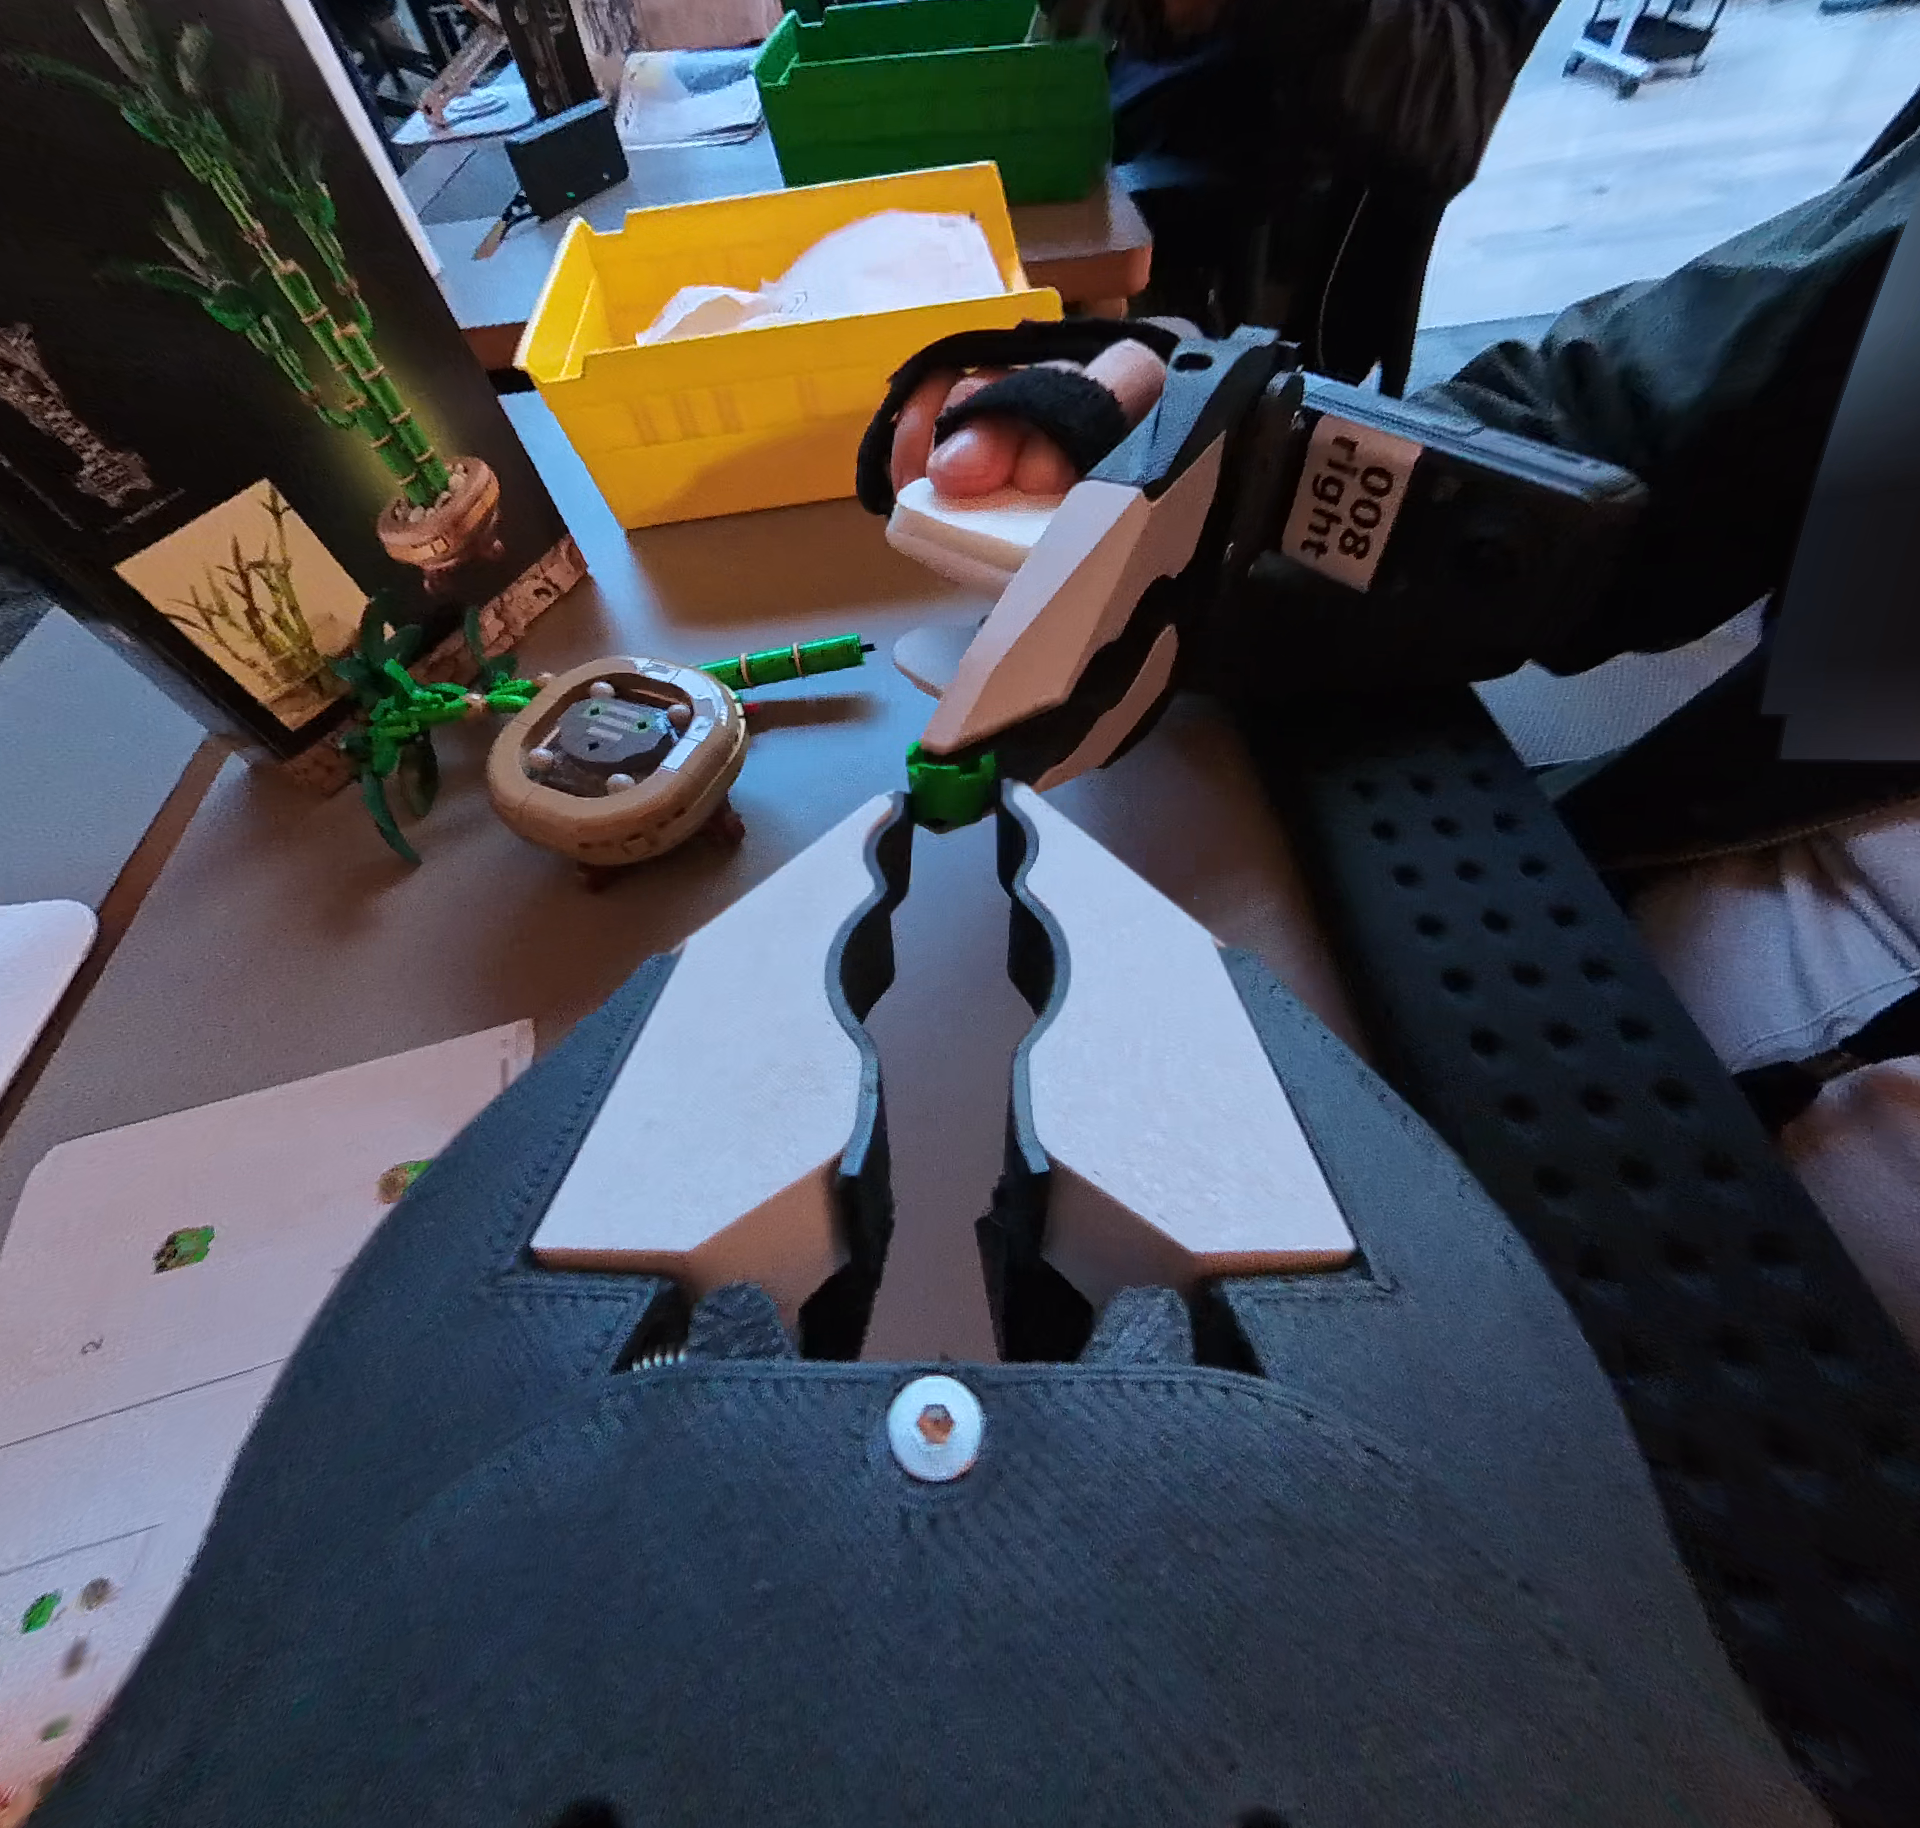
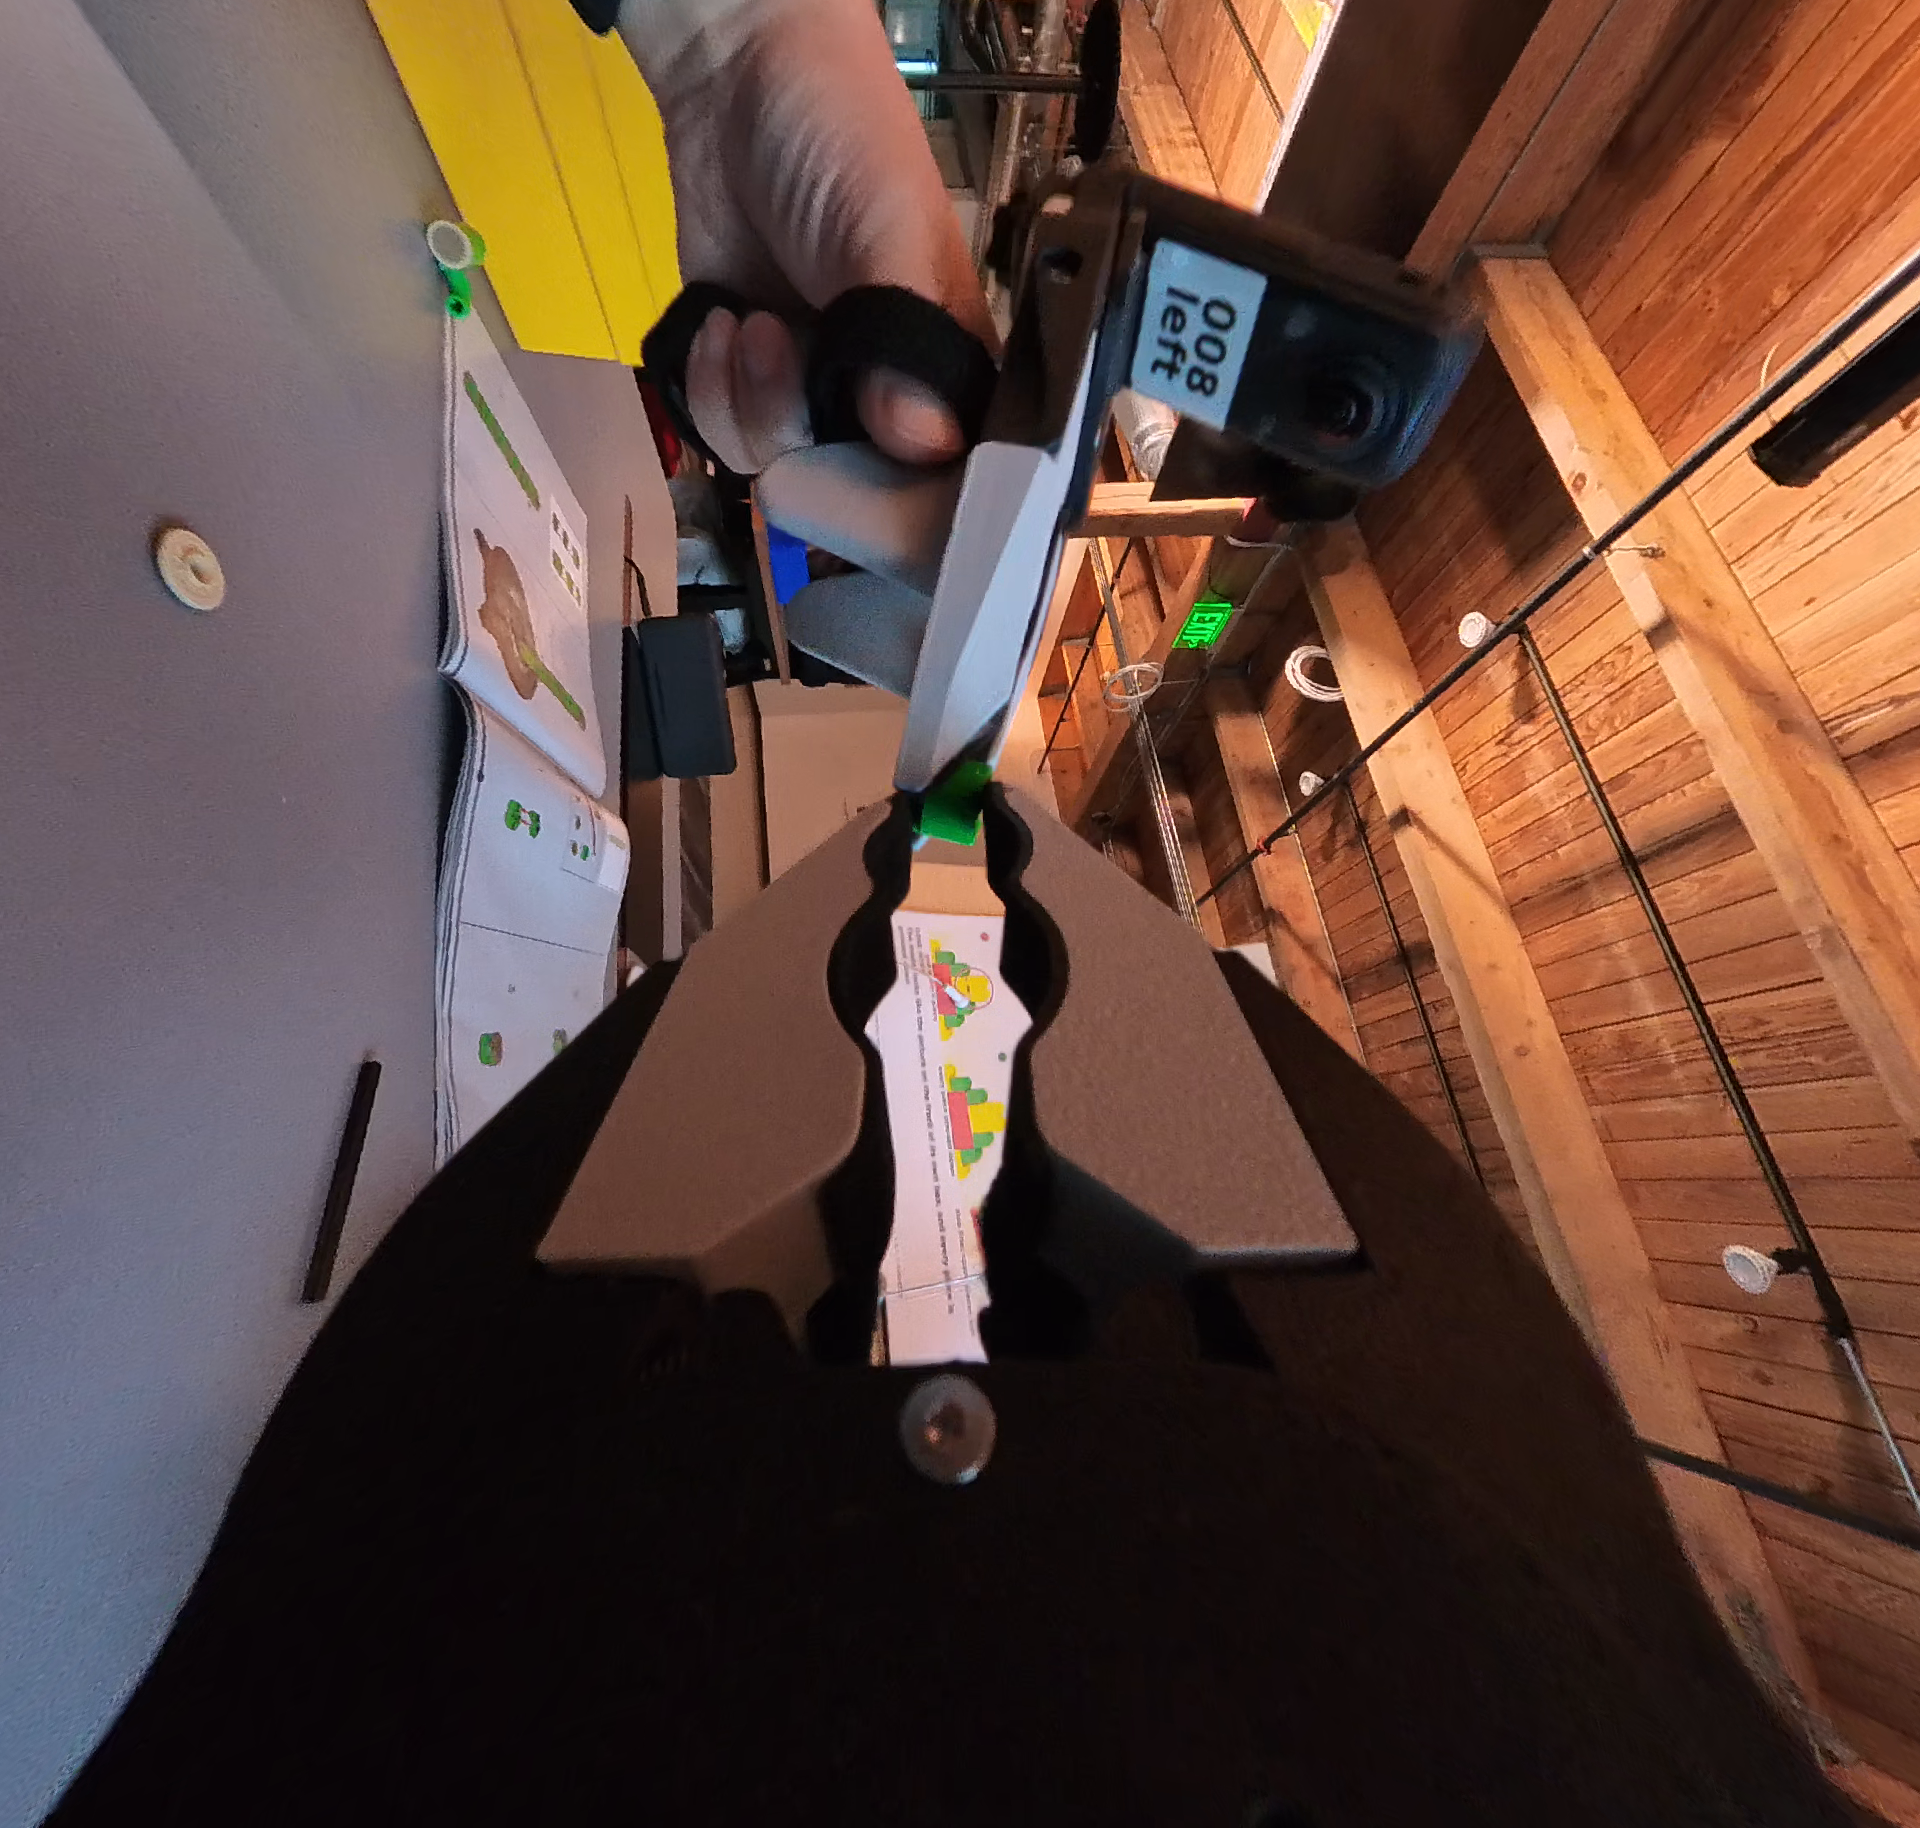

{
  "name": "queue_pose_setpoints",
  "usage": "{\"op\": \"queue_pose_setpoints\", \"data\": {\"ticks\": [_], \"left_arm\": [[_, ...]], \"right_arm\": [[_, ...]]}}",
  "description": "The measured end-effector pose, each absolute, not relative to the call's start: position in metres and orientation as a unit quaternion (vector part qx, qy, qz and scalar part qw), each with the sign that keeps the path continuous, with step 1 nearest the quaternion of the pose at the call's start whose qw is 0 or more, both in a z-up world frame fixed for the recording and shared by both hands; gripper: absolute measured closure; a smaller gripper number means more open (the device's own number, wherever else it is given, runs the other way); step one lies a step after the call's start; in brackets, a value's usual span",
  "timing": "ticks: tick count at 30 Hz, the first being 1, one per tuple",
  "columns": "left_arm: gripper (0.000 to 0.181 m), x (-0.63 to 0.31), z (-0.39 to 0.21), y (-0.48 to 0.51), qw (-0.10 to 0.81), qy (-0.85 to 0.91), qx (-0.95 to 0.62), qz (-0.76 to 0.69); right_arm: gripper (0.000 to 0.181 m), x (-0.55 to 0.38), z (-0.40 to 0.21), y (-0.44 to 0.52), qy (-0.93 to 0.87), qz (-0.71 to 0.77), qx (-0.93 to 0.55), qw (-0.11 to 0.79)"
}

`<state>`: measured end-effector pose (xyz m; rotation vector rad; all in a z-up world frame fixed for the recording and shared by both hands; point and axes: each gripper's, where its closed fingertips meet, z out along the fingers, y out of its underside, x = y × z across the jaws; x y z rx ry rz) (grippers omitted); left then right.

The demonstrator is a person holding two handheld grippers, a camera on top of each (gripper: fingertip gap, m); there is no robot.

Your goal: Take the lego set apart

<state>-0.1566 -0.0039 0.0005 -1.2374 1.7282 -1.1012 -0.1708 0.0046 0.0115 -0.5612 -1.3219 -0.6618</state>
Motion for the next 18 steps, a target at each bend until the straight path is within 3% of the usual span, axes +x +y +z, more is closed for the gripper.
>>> {"op": "queue_pose_setpoints", "data": {"ticks": [2, 5, 7, 18], "left_arm": [[0.167, -0.156, 0.004, -0.002, 0.394, 0.675, -0.464, -0.417], [0.167, -0.160, 0.018, 0.002, 0.487, 0.677, -0.398, -0.382], [0.168, -0.165, 0.031, 0.004, 0.556, 0.665, -0.350, -0.355], [0.168, -0.202, 0.063, -0.001, 0.597, 0.685, -0.286, -0.304]], "right_arm": [[0.165, -0.169, 0.017, 0.007, -0.577, -0.290, -0.259, 0.718], [0.143, -0.159, 0.033, 0.009, -0.531, -0.278, -0.275, 0.752], [0.143, -0.153, 0.033, 0.013, -0.525, -0.264, -0.294, 0.754], [0.145, -0.132, 0.015, 0.046, -0.492, -0.204, -0.414, 0.738]]}}
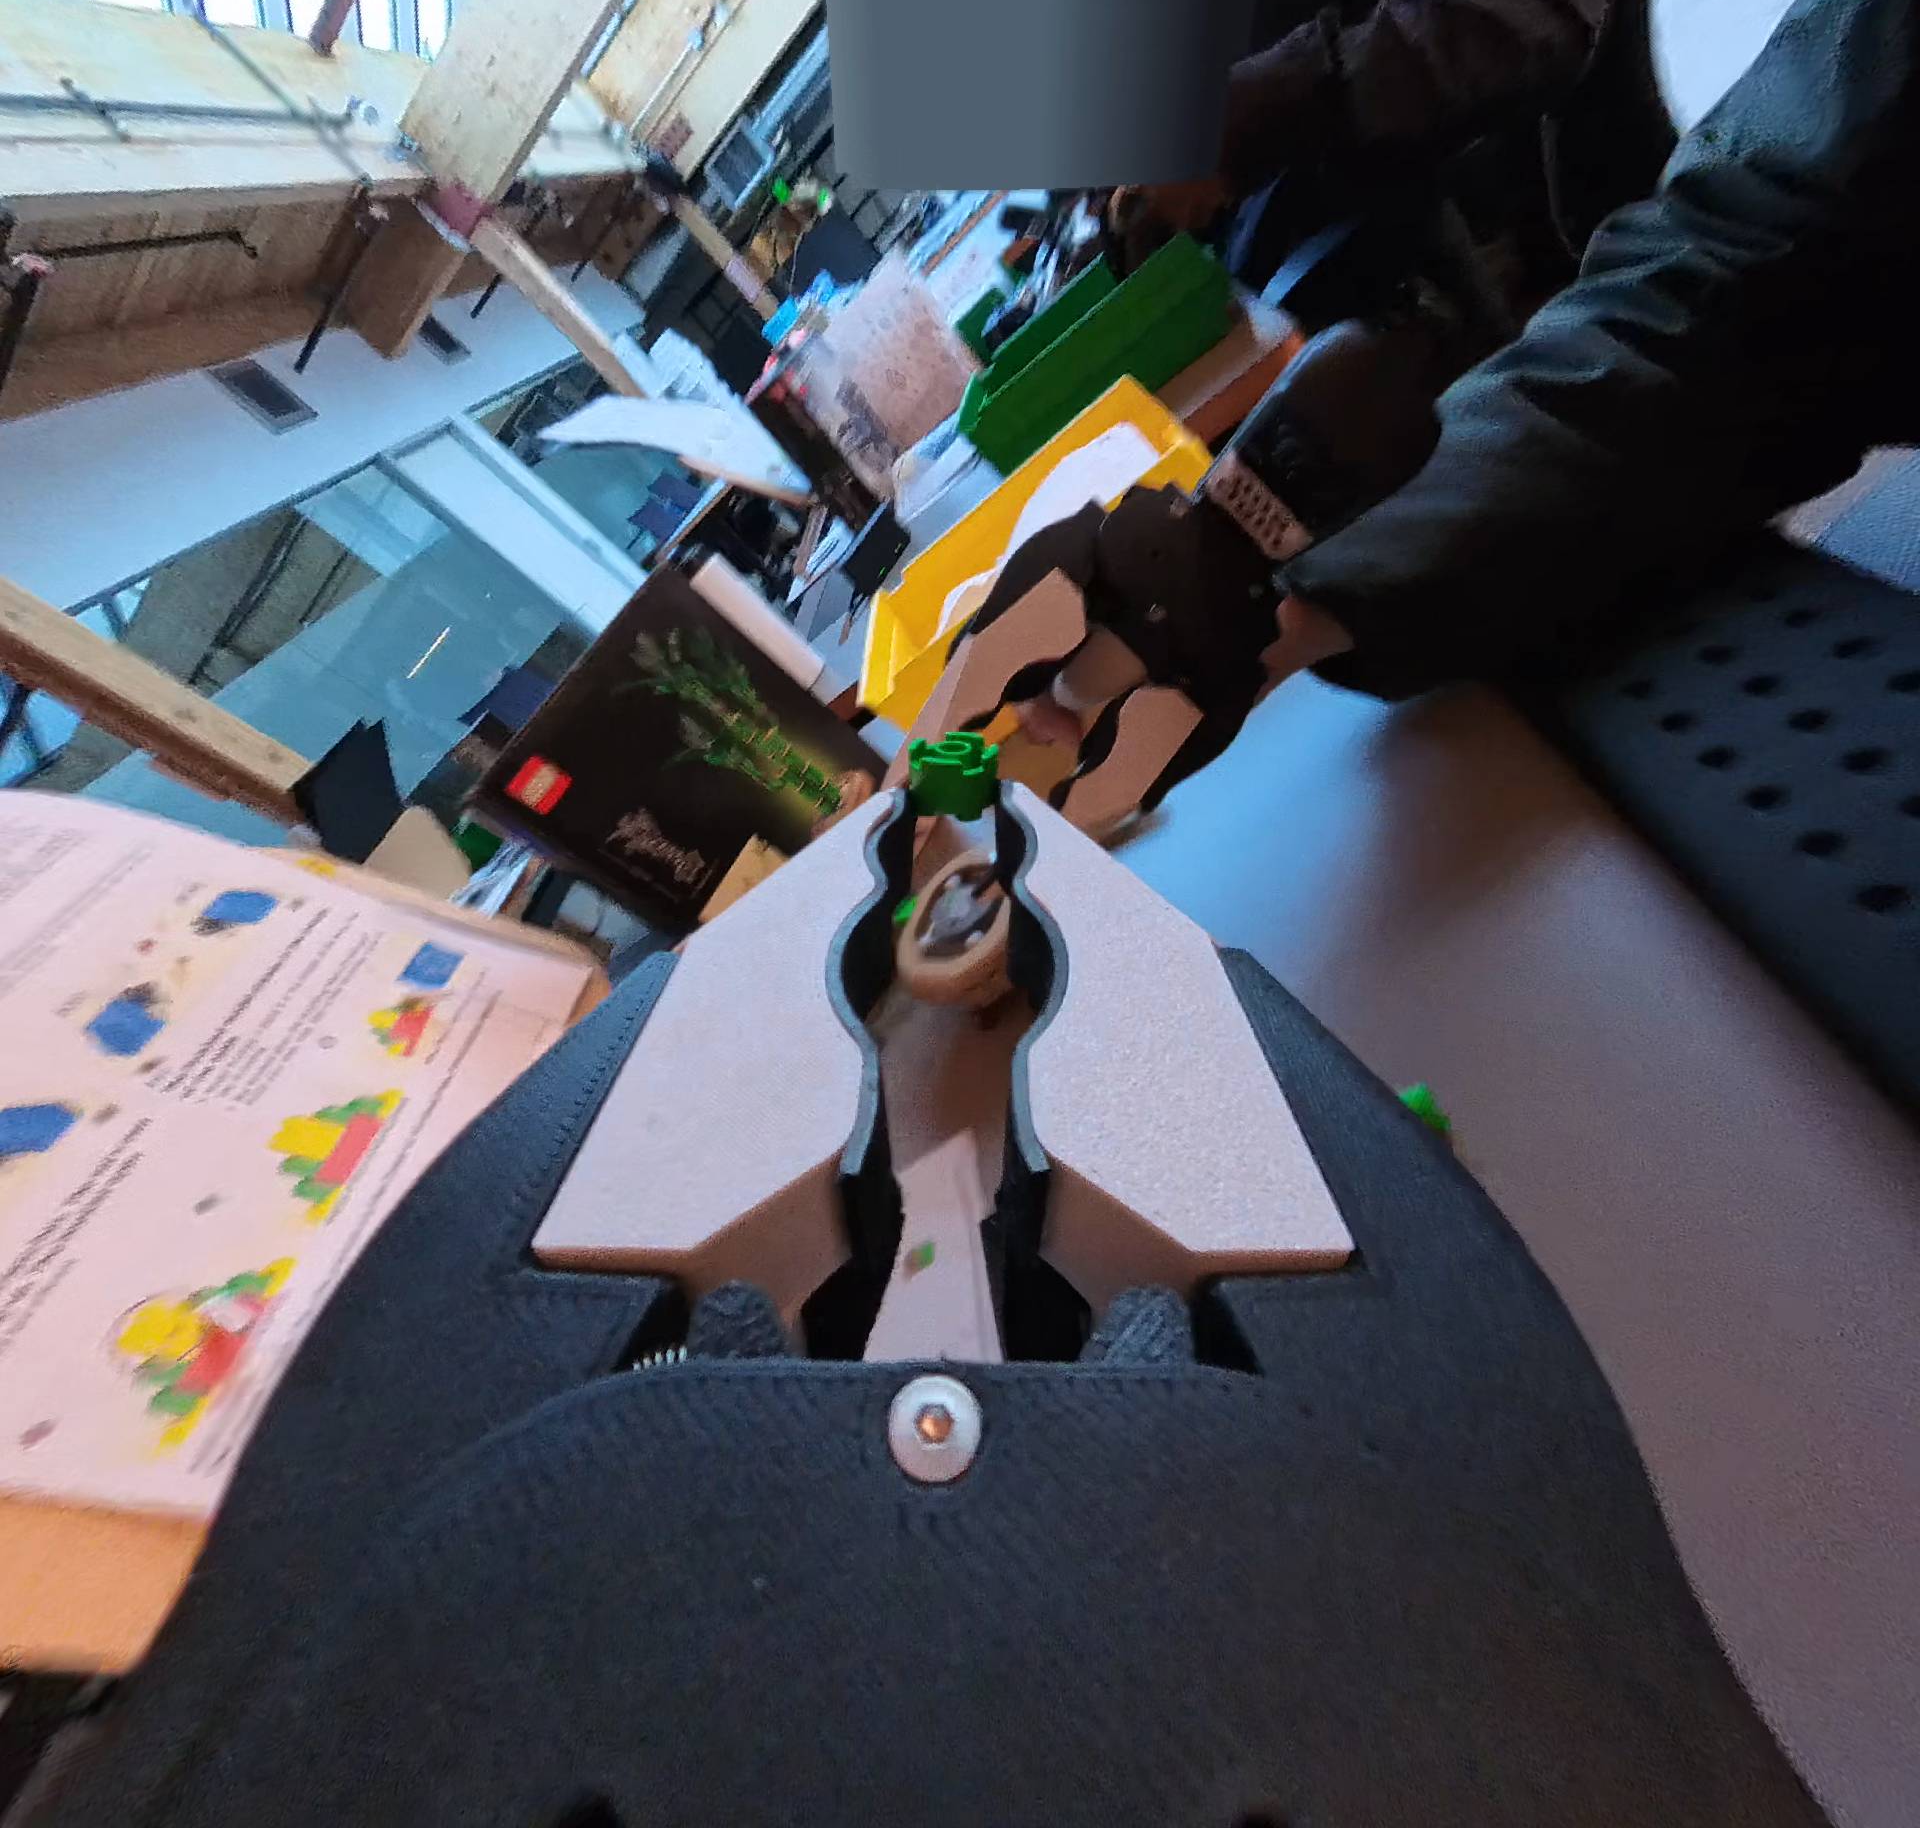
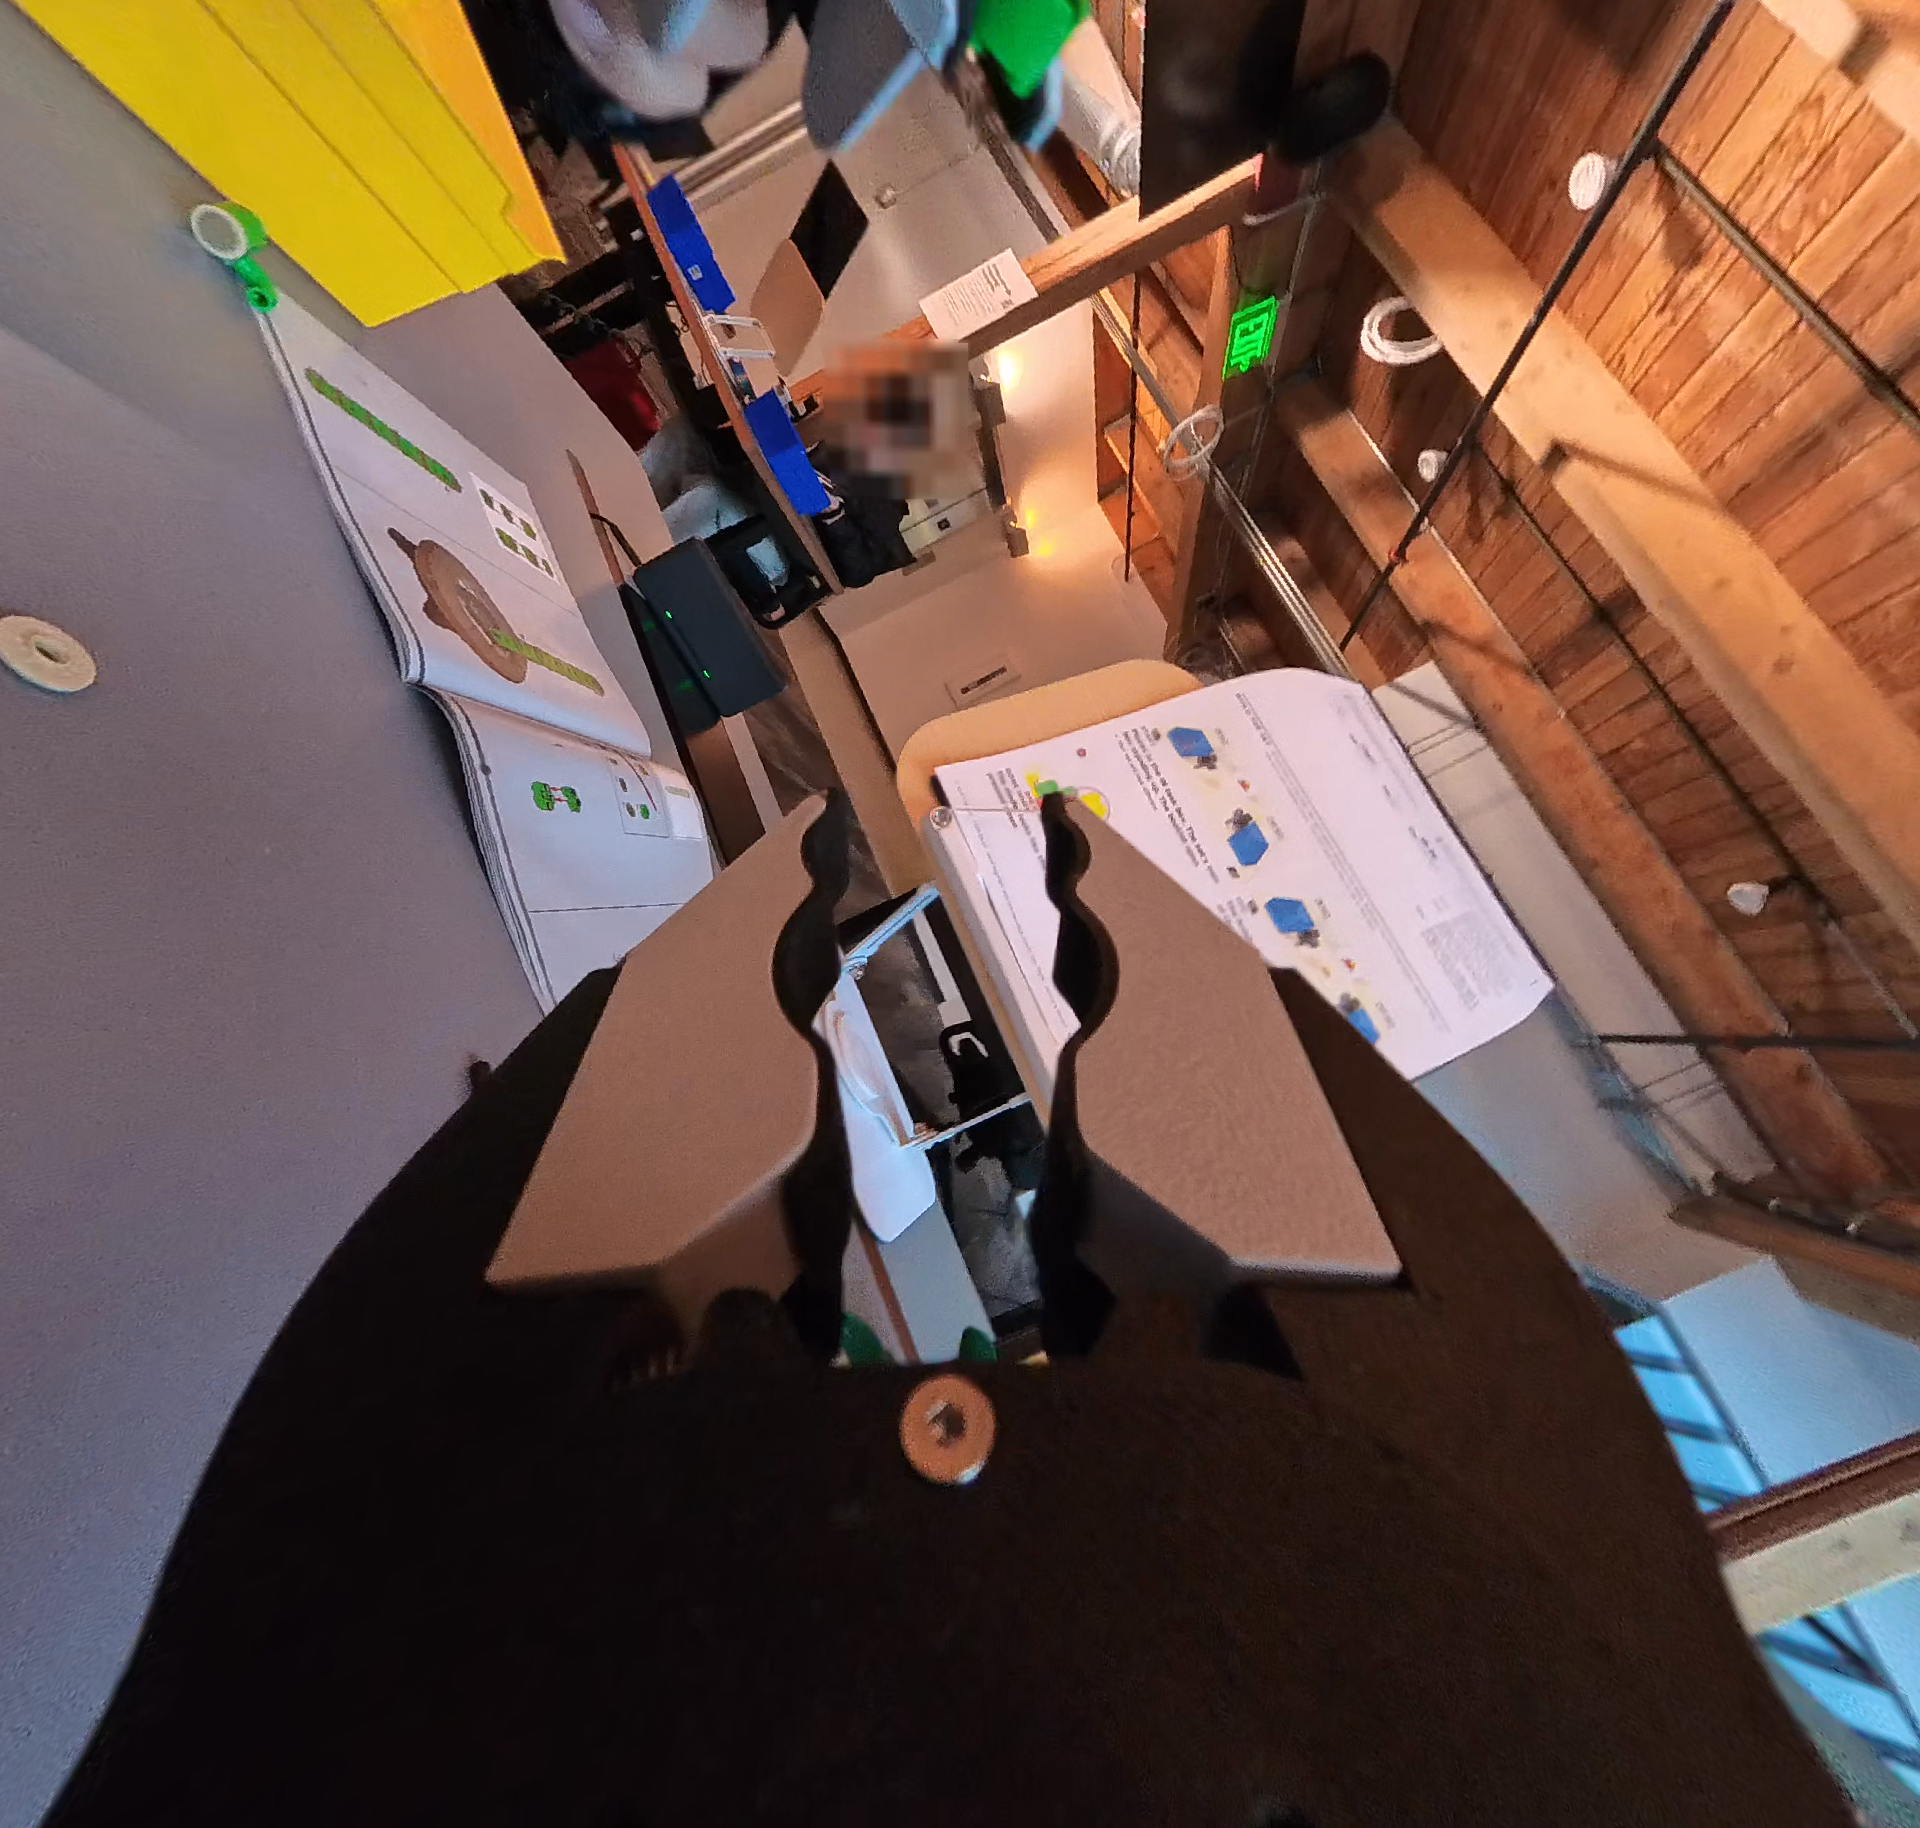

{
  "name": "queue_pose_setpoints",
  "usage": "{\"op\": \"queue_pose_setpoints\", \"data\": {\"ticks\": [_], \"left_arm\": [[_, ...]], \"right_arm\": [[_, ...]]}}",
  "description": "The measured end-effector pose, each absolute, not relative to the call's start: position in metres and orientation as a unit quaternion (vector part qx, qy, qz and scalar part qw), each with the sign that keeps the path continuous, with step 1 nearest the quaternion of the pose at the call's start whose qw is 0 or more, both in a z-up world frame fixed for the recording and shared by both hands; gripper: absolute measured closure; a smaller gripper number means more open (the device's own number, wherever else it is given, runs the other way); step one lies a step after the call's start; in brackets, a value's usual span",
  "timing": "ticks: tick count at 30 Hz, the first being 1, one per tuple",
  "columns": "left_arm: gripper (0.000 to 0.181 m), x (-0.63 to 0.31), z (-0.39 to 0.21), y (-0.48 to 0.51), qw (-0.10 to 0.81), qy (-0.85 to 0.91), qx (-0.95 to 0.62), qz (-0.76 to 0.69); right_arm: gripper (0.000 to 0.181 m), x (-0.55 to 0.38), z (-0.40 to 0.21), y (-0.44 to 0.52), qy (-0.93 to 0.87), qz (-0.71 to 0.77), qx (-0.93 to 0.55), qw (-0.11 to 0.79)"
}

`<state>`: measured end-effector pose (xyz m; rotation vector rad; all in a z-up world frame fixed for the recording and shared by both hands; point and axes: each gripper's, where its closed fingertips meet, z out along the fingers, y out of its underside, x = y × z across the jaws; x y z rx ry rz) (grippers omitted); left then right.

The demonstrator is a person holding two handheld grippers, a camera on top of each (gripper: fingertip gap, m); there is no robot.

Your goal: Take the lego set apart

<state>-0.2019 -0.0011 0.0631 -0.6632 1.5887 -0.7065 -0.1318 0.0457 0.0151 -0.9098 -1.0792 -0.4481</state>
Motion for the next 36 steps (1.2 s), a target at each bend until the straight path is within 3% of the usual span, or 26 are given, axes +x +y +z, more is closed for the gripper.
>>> {"op": "queue_pose_setpoints", "data": {"ticks": [4, 8, 15, 21, 23, 24, 27, 31, 36], "left_arm": [[0.167, -0.267, 0.071, 0.070, 0.580, 0.664, -0.456, -0.123], [0.167, -0.410, 0.065, 0.125, 0.499, 0.491, -0.714, 0.034], [0.168, -0.559, -0.042, 0.127, 0.264, 0.243, -0.933, 0.020], [0.168, -0.587, -0.109, 0.150, 0.188, 0.152, -0.970, -0.029], [0.158, -0.591, -0.111, 0.157, 0.195, 0.142, -0.970, -0.016], [0.137, -0.594, -0.109, 0.160, 0.201, 0.140, -0.970, -0.001], [0.124, -0.603, -0.096, 0.166, 0.221, 0.134, -0.965, 0.052], [0.132, -0.602, -0.055, 0.177, 0.295, 0.132, -0.941, 0.096], [0.135, -0.541, 0.046, 0.190, 0.497, 0.178, -0.846, 0.080]], "right_arm": [[0.147, -0.128, 0.013, 0.050, -0.480, -0.189, -0.440, 0.735], [0.147, -0.129, 0.004, 0.057, -0.490, -0.206, -0.453, 0.715], [0.147, -0.134, -0.024, 0.064, -0.531, -0.201, -0.479, 0.669], [0.146, -0.129, -0.042, 0.071, -0.539, -0.177, -0.529, 0.631], [0.146, -0.122, -0.062, 0.078, -0.540, -0.152, -0.574, 0.596], [0.146, -0.120, -0.070, 0.080, -0.538, -0.130, -0.593, 0.585], [0.147, -0.113, -0.081, 0.084, -0.515, -0.080, -0.636, 0.570], [0.151, -0.098, -0.101, 0.091, -0.466, -0.027, -0.715, 0.521], [0.162, -0.094, -0.120, 0.091, -0.428, 0.026, -0.770, 0.473]]}}
